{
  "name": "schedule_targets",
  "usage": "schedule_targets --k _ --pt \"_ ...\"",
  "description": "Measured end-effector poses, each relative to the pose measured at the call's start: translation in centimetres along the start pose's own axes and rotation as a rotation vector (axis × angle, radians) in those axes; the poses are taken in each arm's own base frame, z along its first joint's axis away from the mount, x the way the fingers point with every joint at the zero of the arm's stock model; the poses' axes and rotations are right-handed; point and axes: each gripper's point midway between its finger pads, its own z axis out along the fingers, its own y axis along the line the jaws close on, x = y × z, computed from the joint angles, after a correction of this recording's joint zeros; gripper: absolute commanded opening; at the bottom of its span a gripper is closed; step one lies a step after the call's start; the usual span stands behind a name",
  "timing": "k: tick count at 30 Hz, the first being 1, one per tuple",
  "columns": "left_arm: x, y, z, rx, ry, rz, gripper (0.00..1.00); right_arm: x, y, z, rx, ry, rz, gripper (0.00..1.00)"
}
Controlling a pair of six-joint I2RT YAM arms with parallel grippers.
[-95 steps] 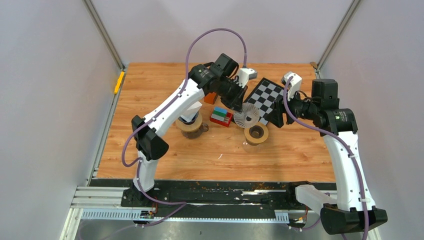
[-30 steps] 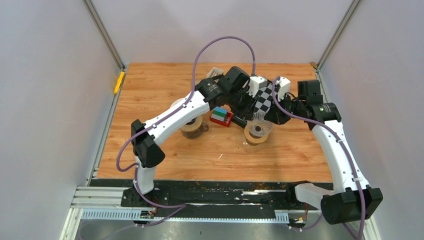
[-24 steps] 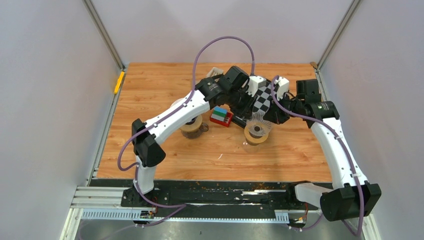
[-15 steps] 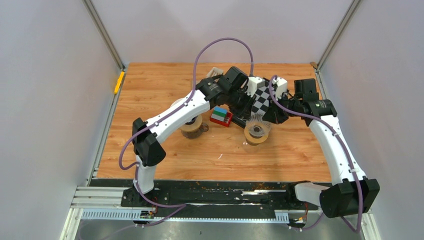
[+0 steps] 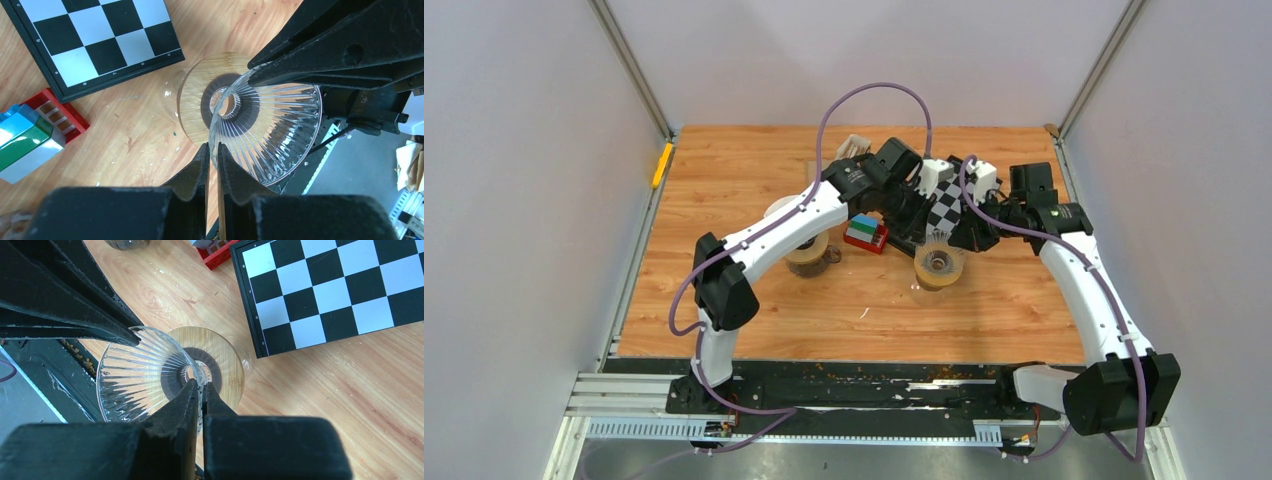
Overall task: Place the coffee filter in the dripper
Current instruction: Place the coffee dripper in the dripper holder.
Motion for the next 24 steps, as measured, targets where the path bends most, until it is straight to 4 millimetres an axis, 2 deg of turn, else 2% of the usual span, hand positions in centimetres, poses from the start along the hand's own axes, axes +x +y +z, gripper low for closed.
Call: schedule_targets --k 9,15,19,24 --pt "-0.24 0.14 0.49 0.018 -0.029 -0.007 0.12 -0.08 -0.33 0.09 0.018 -0.046 -0.028 0.01" --pt "-0.35 0.15 0.50 0.017 -0.033 -0.007 0.14 -0.18 -0.40 0.11 0.021 -0.059 -0.040 0.18" --pt "-0.50 0.03 0.59 0.019 -0.040 -0.001 0.16 0.45 -0.63 0.66 0.014 -0.022 -0.029 0.29" --pt "-0.53 0.06 0.51 0.011 -0.035 -0.002 0.18 0.62 -0.87 0.66 0.016 0.023 -0.010 0.39"
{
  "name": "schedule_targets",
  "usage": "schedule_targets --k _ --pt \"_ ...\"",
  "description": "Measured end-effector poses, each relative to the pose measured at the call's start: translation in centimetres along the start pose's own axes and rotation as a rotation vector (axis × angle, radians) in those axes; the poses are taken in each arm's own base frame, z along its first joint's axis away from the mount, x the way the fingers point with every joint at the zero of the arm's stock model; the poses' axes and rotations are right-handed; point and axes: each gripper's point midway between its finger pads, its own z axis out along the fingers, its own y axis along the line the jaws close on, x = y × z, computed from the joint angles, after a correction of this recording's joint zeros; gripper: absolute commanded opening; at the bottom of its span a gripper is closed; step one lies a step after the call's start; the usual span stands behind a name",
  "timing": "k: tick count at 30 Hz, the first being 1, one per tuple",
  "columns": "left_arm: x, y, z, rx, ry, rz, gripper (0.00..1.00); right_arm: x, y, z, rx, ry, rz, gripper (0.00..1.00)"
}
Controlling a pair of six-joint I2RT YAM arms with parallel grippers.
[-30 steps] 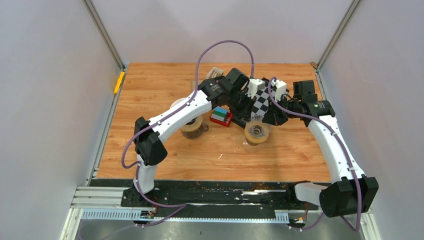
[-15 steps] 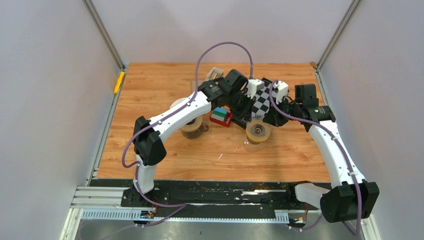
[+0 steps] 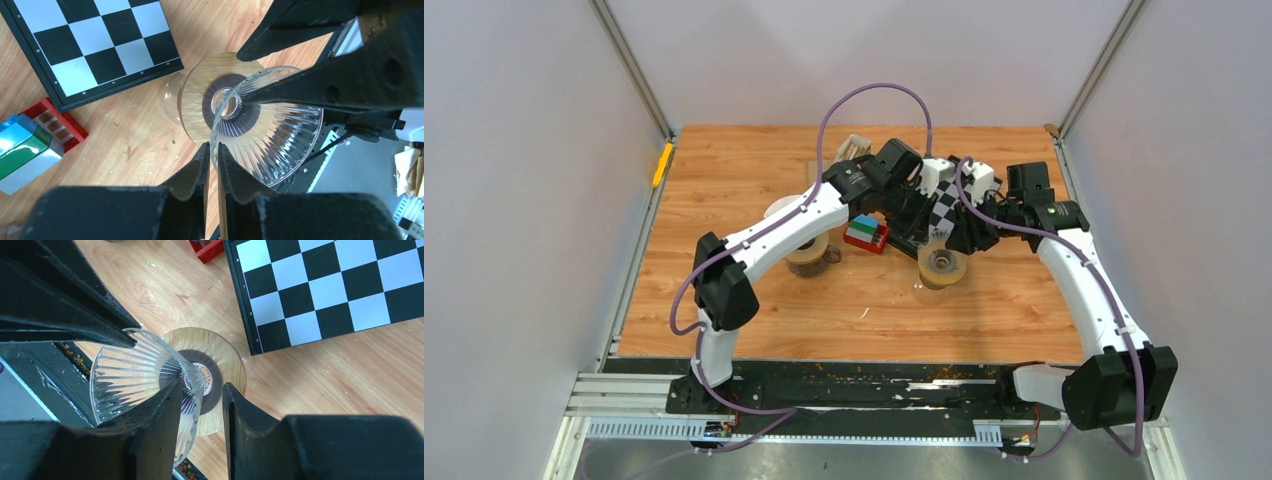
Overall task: Place the coffee filter in the dripper
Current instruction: Place the coffee dripper in the dripper holder.
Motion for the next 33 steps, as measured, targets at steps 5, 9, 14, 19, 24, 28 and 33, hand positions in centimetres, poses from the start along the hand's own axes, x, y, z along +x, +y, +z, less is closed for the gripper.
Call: schedule_targets --k 5,9,14,19,24,28,33 --pt "0.0 0.1 0.1 -0.007 0.007 -0.003 0.19 -0.8 0.4 -1.0 0.003 -0.001 -0.011 0.45" --pt "-0.1 0.2 0.1 -0.011 0.011 -0.005 0.20 -1.2 0.7 -1.8 0.005 -0.002 -0.022 0.46" --pt "-0.6 0.1 -0.1 -0.014 -0.002 -0.001 0.20 -0.5 0.7 -2.3 0.022 0.025 -0.019 0.42" --pt "-0.9 0.0 -0.2 -0.013 -0.008 0.002 0.20 0.3 0.7 -2.4 0.027 0.043 -0.021 0.27" --pt "-0.9 0.0 -0.2 -0.013 -0.009 0.002 0.22 0.8 0.6 -2.2 0.029 0.060 -0.014 0.13" --pt "-0.7 -0.2 -0.1 0.000 -0.003 0.001 0.25 0.7 0.4 -1.9 0.031 0.058 -0.010 0.06" --pt "-0.3 -0.5 0.2 0.012 0.010 0.001 0.25 0.5 0.2 -1.6 0.030 0.054 -0.007 0.02"
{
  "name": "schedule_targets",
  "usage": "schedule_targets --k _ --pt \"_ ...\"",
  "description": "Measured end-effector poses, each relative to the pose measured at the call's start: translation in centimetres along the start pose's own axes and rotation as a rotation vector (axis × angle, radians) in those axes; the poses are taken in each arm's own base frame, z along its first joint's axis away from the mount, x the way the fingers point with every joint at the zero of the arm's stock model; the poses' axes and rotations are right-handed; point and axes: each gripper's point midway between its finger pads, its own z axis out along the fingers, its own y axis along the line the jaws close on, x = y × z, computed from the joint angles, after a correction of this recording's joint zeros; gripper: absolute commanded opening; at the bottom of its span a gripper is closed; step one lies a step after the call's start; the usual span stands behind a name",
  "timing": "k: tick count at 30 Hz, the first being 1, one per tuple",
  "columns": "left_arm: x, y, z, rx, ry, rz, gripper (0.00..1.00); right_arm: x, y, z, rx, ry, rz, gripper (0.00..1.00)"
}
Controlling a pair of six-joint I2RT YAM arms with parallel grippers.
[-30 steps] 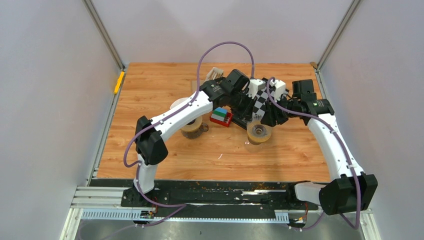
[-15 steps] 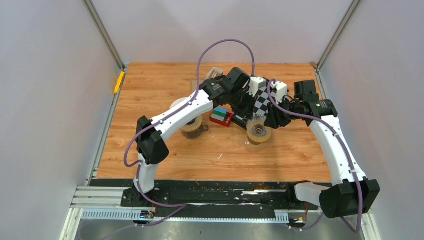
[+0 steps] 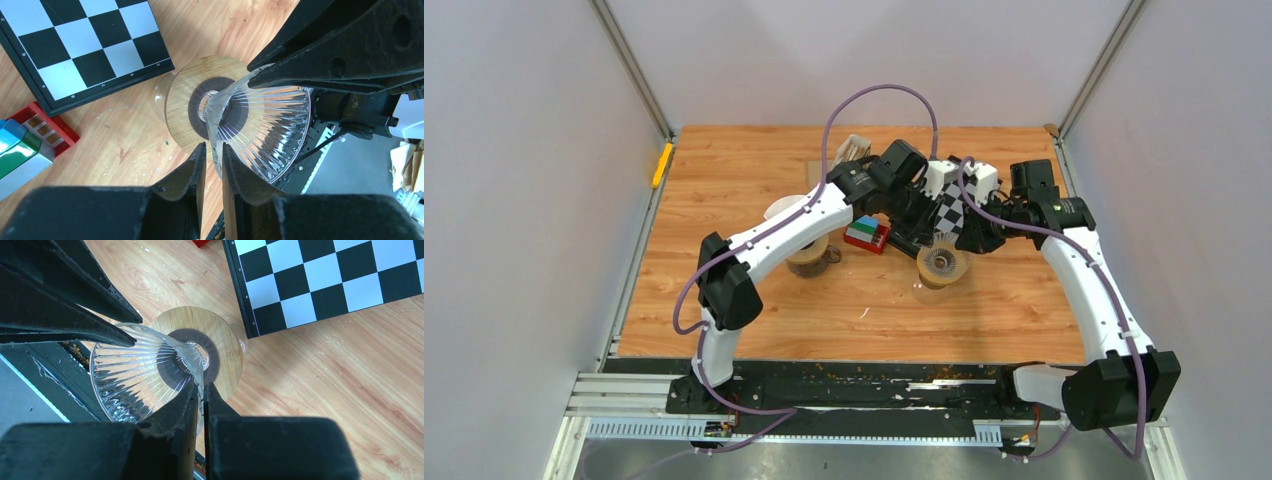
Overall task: Place the coffee filter in the dripper
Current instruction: Place the coffee dripper in the dripper holder.
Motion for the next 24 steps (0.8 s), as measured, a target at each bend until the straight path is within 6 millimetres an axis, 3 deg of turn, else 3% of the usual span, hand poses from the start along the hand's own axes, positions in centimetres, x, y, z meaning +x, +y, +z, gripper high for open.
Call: schedule_targets --k 5,15,24 --pt "0.09 0.03 0.09 0.001 0.002 -0.001 0.20 -0.05 -0.01 0.12 -0.004 0.000 0.002 0.01" --pt "-0.06 0.27 0.42 0.002 -0.008 -0.012 0.00 -0.52 -0.29 0.63 -0.007 -0.011 0.012 0.00" --pt "-0.02 0.76 0.65 0.017 -0.013 -0.052 0.00 -0.78 -0.47 1.01 -0.017 -0.005 0.020 0.00"
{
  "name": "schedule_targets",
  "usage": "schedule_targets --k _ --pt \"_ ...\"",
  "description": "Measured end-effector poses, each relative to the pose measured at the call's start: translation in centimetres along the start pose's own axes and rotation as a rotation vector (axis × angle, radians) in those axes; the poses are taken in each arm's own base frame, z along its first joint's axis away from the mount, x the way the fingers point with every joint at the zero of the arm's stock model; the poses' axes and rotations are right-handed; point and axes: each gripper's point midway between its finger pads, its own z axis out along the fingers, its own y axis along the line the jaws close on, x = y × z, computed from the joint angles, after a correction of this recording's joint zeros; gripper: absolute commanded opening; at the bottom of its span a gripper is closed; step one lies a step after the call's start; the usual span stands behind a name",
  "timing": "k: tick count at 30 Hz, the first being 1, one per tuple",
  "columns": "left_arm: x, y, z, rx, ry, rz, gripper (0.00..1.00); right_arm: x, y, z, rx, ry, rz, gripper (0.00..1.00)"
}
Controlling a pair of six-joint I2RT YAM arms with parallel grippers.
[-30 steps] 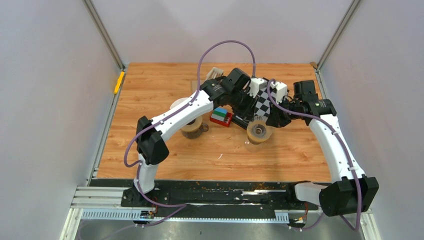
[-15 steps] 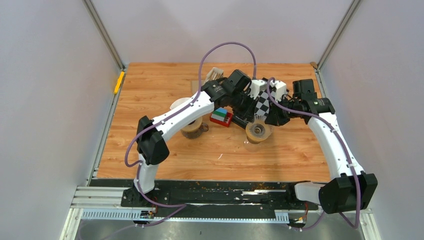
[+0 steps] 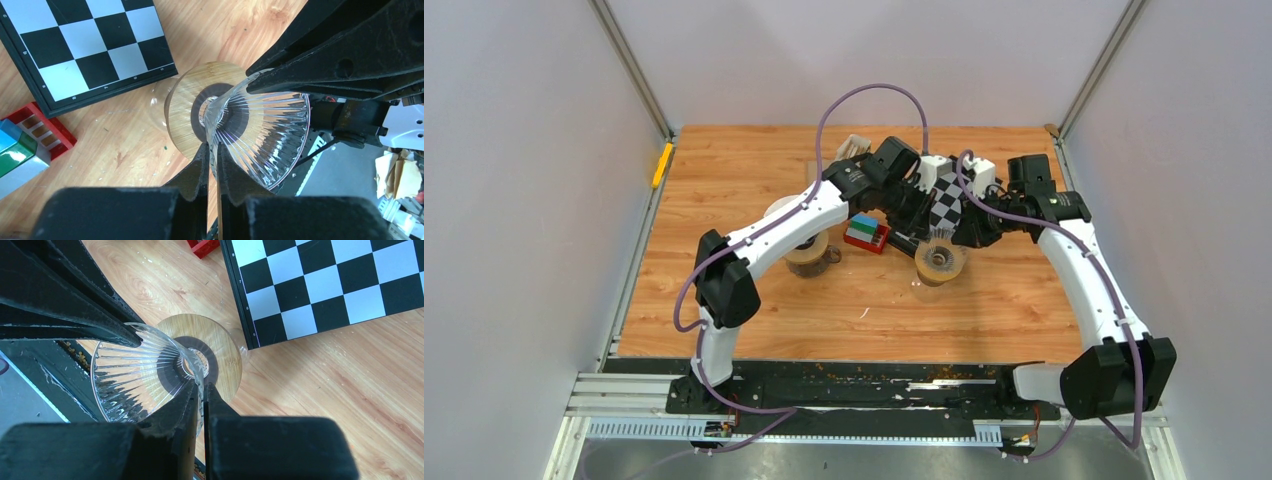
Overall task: Place the coffee filter in the dripper
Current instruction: Place the coffee dripper in the dripper holder.
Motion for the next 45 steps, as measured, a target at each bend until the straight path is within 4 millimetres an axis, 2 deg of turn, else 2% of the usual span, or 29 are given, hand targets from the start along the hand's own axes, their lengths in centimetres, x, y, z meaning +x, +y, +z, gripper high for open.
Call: schedule_targets --k 45 --pt "0.2 0.8 0.6 0.029 -0.058 -0.014 0.00 -0.6 -0.7 1.4 0.041 -0.186 -0.125 0.00"
